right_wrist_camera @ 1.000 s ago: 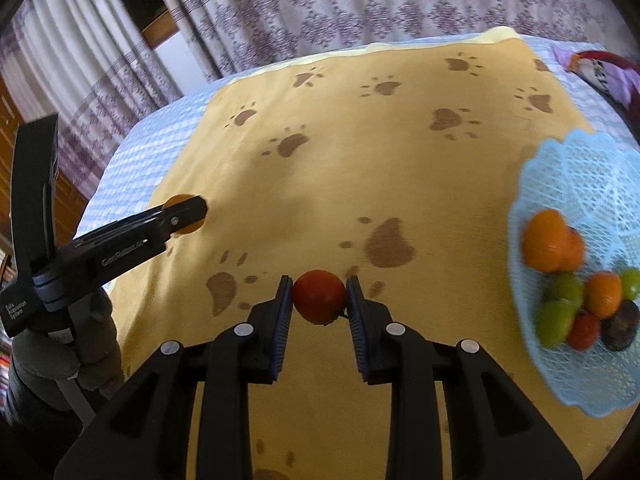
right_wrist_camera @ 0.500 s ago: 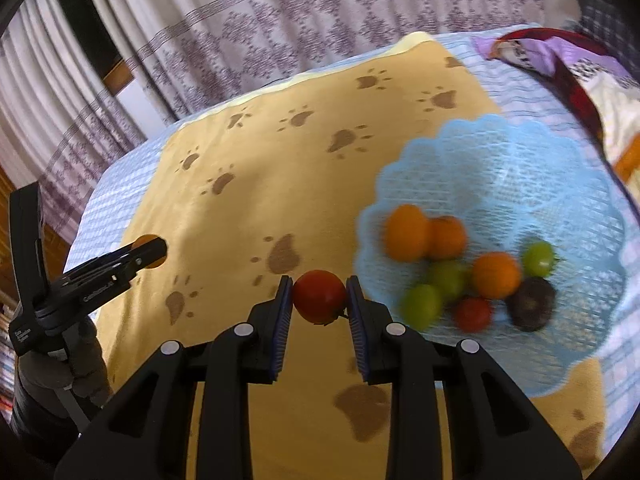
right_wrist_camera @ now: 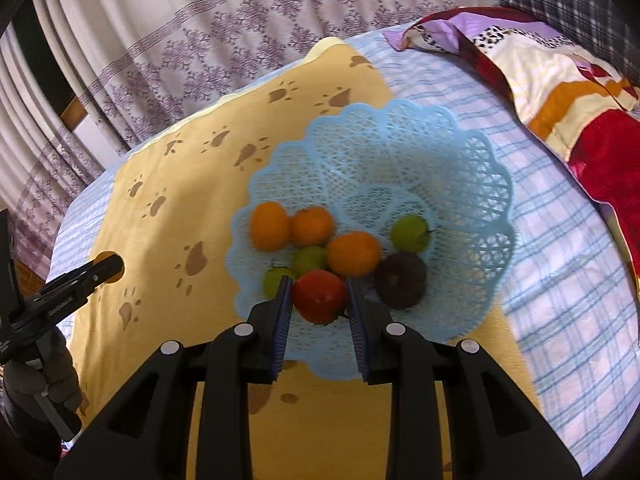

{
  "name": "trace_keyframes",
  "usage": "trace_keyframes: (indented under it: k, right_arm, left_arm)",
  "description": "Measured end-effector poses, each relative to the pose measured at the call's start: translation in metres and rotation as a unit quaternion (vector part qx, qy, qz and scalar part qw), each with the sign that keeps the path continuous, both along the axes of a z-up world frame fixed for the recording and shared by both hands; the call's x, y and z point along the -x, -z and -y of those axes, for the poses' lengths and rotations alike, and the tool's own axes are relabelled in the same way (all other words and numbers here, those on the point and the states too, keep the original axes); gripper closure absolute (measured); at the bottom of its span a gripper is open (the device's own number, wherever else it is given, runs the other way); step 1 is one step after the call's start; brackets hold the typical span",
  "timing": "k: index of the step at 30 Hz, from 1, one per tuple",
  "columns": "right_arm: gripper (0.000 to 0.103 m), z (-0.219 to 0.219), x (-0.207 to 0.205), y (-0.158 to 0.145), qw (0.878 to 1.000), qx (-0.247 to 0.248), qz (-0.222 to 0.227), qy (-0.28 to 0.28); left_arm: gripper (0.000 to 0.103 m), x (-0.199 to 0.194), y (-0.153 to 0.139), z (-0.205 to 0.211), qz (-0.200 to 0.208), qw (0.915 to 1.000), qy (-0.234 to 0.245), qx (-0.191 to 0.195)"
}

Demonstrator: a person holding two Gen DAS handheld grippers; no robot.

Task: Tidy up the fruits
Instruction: 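Carry the small orange and cherry tomato in both tools over the blue basket, then open the left tool to drop the orange while the right tool releases the cherry tomato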

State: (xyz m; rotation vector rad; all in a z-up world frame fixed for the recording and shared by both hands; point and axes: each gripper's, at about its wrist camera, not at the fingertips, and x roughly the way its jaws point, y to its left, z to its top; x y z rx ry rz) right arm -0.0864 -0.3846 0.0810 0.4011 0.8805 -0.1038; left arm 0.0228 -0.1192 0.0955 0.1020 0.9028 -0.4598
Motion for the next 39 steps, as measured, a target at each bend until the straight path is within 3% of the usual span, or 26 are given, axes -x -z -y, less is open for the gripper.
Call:
trace_keyframes:
  k: [2,5,12,19,29,39]
  right_arm:
    - [0.073,0.004,0.001,0.002,1.000,-0.007,0.000,0.006]
    - [0.053,0.011,0.003,0.002,1.000,-0.018,0.002,0.018]
    - [0.053,0.031,0.011,-0.003,0.998,-0.022,0.022,0.054]
    - [0.053,0.041,0.015,-0.003,0.995,0.017,0.024,0.093]
    - [0.053,0.047,0.018,-0.004,0.993,0.024,0.028,0.108]
    - [0.053,0.049,0.020,-0.008,0.992,0.035,0.038,0.118]
  left_arm:
    - [0.060,0.003,-0.001,0.008,0.002,1.0000,0.008,-0.003]
    - [0.060,0.007,-0.003,0.019,0.004,0.9998,0.020,-0.006]
    - [0.060,0.017,-0.006,0.050,0.007,0.9985,0.054,-0.009]
    - [0.060,0.029,-0.002,0.085,-0.005,0.9955,0.095,-0.005]
    - [0.060,0.051,0.000,0.138,-0.010,0.9860,0.167,0.004]
    - [0.058,0.051,0.009,0.169,-0.025,0.9806,0.194,0.015]
